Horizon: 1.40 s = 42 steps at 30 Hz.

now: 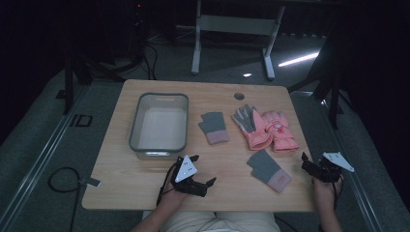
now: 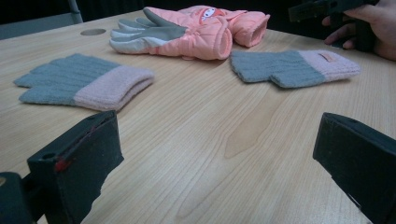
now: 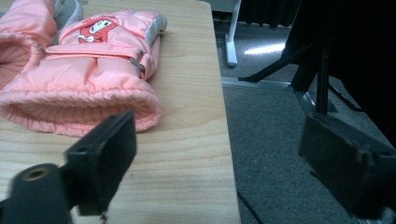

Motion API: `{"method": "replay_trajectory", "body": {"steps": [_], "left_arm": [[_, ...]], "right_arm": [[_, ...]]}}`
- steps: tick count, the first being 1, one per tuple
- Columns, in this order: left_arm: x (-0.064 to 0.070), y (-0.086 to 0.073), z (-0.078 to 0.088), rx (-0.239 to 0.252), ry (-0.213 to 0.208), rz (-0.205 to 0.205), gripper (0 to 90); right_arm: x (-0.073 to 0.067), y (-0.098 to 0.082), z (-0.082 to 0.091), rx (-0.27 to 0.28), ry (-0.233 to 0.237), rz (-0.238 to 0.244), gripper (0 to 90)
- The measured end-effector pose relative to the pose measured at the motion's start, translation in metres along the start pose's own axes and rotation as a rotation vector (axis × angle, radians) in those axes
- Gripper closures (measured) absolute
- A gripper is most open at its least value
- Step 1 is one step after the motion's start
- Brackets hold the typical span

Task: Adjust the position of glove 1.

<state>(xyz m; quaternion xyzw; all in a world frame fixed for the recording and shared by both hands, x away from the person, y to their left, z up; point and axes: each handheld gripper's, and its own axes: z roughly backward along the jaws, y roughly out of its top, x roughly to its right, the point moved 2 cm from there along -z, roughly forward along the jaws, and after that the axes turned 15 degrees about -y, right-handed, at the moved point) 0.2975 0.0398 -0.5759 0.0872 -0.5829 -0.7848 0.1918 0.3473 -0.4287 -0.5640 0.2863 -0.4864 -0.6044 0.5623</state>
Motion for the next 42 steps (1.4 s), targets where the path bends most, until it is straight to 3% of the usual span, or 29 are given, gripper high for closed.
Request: {"method": "replay_trajectory", "body": {"steps": [8, 21, 32, 36, 40, 42], "left_arm": [[0.001, 0.0, 0.0, 0.001, -0.001, -0.01, 0.7], [0.001, 0.0, 0.0, 0.008, 0.01, -0.011, 0.7], [0.001, 0.0, 0.0, 0.019, -0.015, 0.0, 0.7], [0.002, 0.0, 0.0, 0.008, -0.015, -0.015, 0.7], [0.001, 0.0, 0.0, 0.015, -0.019, -0.003, 0.7], [0.001, 0.0, 0.001, 0.019, -0.018, 0.003, 0.7]], "right_arm": [[-0.001, 0.0, 0.0, 0.001, 0.002, -0.001, 12.8], [-0.006, 0.0, 0.0, 0.002, -0.019, 0.06, 13.0], [-0.007, 0.001, -0.001, -0.008, -0.026, 0.052, 12.3], [-0.007, 0.006, 0.004, -0.008, -0.018, 0.047, 11.9], [-0.008, 0.016, 0.011, -0.01, -0.001, 0.04, 11.9], [-0.01, 0.021, 0.015, -0.014, -0.011, 0.062, 12.0]]}}
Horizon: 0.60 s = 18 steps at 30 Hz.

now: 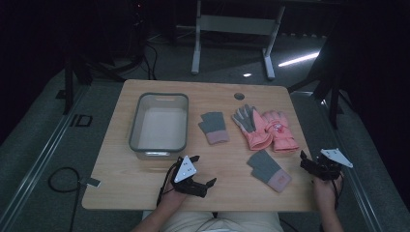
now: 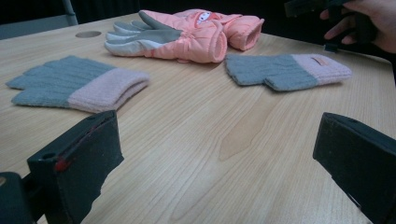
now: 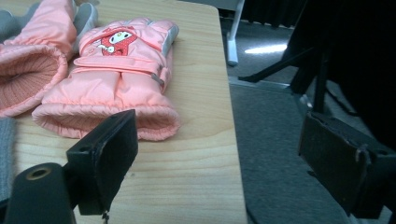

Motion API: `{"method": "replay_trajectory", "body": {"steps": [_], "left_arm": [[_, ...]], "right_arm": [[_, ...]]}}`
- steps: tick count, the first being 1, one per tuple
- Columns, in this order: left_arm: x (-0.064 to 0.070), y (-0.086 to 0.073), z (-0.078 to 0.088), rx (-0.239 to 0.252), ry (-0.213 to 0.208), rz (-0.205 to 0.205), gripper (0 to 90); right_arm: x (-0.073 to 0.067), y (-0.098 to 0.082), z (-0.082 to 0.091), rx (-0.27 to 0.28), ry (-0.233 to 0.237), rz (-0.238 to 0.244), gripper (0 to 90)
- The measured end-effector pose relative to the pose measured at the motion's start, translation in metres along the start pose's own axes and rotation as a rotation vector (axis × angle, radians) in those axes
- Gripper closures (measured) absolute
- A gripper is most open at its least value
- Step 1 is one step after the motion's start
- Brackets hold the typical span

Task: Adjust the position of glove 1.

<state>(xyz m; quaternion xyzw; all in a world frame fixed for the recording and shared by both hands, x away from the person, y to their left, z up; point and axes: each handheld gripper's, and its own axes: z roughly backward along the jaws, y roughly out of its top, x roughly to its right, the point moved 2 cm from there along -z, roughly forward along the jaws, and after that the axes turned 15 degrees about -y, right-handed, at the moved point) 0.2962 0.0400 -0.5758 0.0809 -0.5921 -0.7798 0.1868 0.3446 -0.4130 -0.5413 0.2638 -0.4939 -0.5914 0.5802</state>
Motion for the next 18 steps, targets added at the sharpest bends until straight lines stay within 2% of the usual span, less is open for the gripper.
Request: {"method": "replay_trajectory", "body": {"steps": [3, 9, 11, 18], "left_arm": [[0.0, 0.0, 0.0, -0.001, 0.004, 0.0, 0.7], [0.0, 0.0, -0.001, -0.008, 0.007, -0.005, 0.7], [0.0, 0.0, -0.001, -0.006, 0.008, -0.002, 0.7], [0.0, 0.0, -0.001, -0.005, 0.008, -0.003, 0.7]], "right_arm": [[-0.002, 0.007, 0.005, 0.013, -0.015, 0.029, 12.0], [-0.001, 0.019, 0.009, 0.01, 0.004, 0.013, 12.0], [0.0, 0.029, 0.01, 0.002, 0.014, -0.003, 12.0], [-0.005, 0.054, 0.014, 0.01, 0.044, 0.005, 11.6]]}}
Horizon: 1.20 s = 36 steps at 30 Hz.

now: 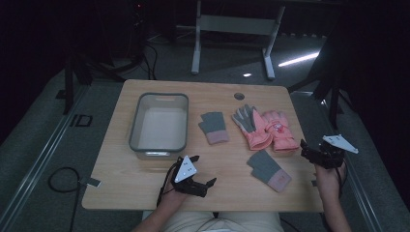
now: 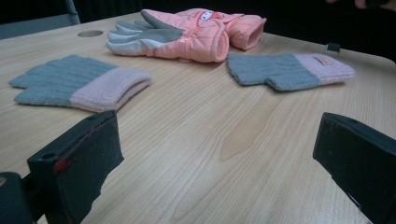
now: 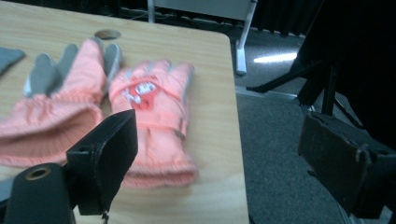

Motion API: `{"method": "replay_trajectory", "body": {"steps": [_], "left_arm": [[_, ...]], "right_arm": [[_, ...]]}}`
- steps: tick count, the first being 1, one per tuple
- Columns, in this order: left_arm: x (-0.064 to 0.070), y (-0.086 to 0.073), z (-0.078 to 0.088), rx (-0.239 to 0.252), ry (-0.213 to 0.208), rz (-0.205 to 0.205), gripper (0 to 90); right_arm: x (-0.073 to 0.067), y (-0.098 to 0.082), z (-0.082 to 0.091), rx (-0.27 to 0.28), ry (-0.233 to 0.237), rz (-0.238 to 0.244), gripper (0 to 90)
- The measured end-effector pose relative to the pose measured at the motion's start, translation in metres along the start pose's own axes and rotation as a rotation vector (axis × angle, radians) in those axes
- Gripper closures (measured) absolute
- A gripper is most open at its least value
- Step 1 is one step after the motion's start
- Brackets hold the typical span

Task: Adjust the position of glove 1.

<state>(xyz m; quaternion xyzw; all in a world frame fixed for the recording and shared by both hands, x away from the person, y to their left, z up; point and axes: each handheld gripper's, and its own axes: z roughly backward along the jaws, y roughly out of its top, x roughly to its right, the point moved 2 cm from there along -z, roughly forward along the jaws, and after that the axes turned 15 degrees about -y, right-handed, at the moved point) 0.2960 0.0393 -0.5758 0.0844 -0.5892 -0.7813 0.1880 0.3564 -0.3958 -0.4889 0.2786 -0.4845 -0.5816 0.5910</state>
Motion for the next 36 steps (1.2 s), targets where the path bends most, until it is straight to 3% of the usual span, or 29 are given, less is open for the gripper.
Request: {"method": "replay_trajectory", "body": {"steps": [9, 16, 17, 18, 20, 24, 26, 32, 33, 36], "left_arm": [[0.001, 0.0, 0.0, -0.005, 0.0, -0.009, 0.7], [0.0, 0.0, 0.0, -0.003, -0.005, -0.005, 0.7], [0.0, 0.0, 0.0, -0.003, -0.004, -0.008, 0.7], [0.0, 0.0, 0.0, -0.004, -0.003, -0.009, 0.7], [0.0, 0.0, 0.0, -0.007, -0.001, -0.013, 0.7], [0.001, 0.0, 0.0, -0.007, -0.001, -0.013, 0.7], [0.001, 0.0, -0.001, -0.007, -0.001, -0.014, 0.6], [0.001, 0.0, -0.001, -0.007, 0.002, -0.016, 0.6], [0.001, 0.0, -0.001, -0.007, 0.003, -0.017, 0.6], [0.001, 0.0, -0.001, -0.008, 0.002, -0.018, 0.7]], "right_arm": [[-0.02, 0.039, 0.006, 0.054, 0.025, -0.003, 12.9], [-0.029, 0.051, 0.008, 0.052, 0.067, -0.014, 13.8], [-0.031, 0.053, 0.007, 0.035, 0.088, -0.018, 13.9], [-0.035, 0.057, 0.004, -0.01, 0.159, -0.04, 14.0], [-0.039, 0.06, 0.003, -0.023, 0.176, -0.042, 14.5], [-0.052, 0.066, 0.002, -0.03, 0.204, 0.004, 13.0], [-0.059, 0.069, 0.002, -0.032, 0.248, 0.008, 11.6], [-0.083, 0.078, 0.002, -0.035, 0.322, 0.058, 11.1], [-0.091, 0.08, 0.0, -0.053, 0.353, 0.058, 13.2], [-0.099, 0.083, 0.001, -0.044, 0.387, 0.066, 14.4]]}}
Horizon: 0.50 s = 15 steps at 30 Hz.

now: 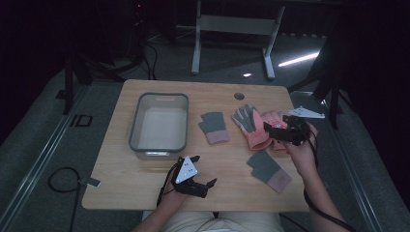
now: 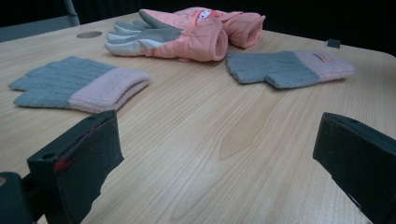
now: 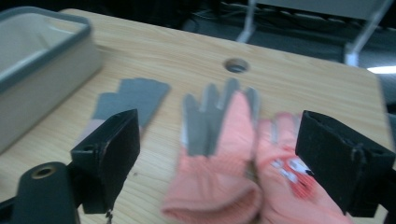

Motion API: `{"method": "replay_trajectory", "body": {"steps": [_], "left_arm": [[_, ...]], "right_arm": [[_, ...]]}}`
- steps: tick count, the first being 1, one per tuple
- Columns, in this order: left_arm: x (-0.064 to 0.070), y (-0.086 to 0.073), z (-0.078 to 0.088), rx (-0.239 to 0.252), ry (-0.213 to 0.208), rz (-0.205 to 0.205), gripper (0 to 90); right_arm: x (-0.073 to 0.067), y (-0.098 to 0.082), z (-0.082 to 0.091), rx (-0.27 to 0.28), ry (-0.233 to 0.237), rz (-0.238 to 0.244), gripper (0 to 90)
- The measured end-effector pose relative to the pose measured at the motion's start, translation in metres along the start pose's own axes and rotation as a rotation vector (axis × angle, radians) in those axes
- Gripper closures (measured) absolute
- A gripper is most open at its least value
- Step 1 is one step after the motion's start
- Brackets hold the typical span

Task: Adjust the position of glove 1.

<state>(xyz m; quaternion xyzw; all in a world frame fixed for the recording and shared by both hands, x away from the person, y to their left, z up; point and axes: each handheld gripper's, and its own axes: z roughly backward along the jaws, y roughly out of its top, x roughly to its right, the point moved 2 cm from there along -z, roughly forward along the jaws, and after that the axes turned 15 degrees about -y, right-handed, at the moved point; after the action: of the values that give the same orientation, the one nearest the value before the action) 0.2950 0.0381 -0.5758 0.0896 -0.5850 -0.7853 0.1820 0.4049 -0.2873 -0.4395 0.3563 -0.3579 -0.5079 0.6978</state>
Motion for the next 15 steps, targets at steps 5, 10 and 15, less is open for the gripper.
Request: {"method": "replay_trajectory", "body": {"steps": [5, 10, 15], "left_arm": [[0.0, 0.0, 0.0, 0.001, -0.004, -0.001, 0.6], [0.0, 0.0, 0.0, 0.001, -0.002, -0.001, 0.6], [-0.001, 0.0, 0.001, 0.016, -0.012, 0.009, 0.6]], "right_arm": [[-0.027, 0.007, -0.01, 0.026, 0.041, 0.085, 21.2], [-0.044, 0.01, -0.018, -0.008, 0.09, 0.117, 24.9], [-0.074, 0.014, -0.033, -0.005, 0.142, 0.145, 30.1]]}}
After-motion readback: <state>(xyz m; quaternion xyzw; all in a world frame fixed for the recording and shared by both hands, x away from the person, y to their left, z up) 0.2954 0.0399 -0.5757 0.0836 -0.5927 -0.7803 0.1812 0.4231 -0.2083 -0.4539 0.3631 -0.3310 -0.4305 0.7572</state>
